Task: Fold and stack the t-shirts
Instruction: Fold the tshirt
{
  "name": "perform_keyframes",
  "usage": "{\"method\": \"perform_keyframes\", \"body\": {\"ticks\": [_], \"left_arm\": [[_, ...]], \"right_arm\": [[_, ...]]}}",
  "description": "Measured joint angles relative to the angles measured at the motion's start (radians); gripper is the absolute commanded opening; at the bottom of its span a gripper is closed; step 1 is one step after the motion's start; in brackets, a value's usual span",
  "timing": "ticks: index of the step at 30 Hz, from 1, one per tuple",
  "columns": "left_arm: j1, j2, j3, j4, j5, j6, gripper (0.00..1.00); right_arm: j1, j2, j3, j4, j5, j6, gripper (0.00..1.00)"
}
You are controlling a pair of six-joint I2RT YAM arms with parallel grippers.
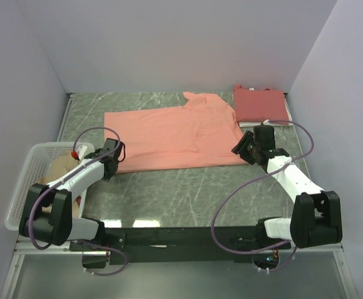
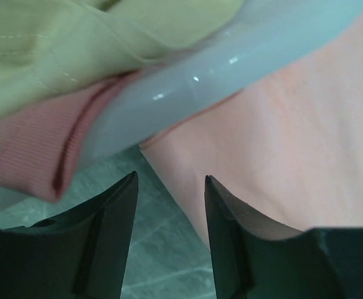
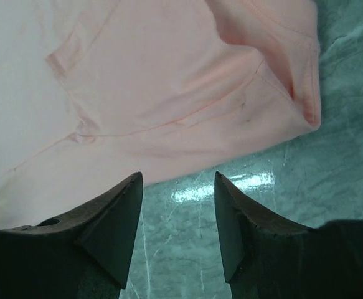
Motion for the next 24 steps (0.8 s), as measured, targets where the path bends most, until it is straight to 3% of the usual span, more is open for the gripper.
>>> {"method": "perform_keyframes", "body": {"ticks": [12,15,18,24], "left_arm": [[-0.016,0.106,0.007,0.022,-0.060,-0.051,0.49],[-0.016,0.111,0.008,0.032,-0.066,-0.051,0.46],[-0.015,0.119,0.008,0.036,-0.068,-0.051,0.36],[-0.015,0.149,0.012,0.055,-0.072,-0.040,0.36]], "right_arm": [[-0.100,0.000,-0.048,0.028,-0.028,-0.016,0.56],[-0.104,0.013,-0.048,0.031,-0.028,-0.017,0.56],[-0.124,0.033,-0.048,0.033,-0.030,-0.018,0.56],[-0.159,0.054,-0.048,0.031,-0.028,-0.017,0.58]]}}
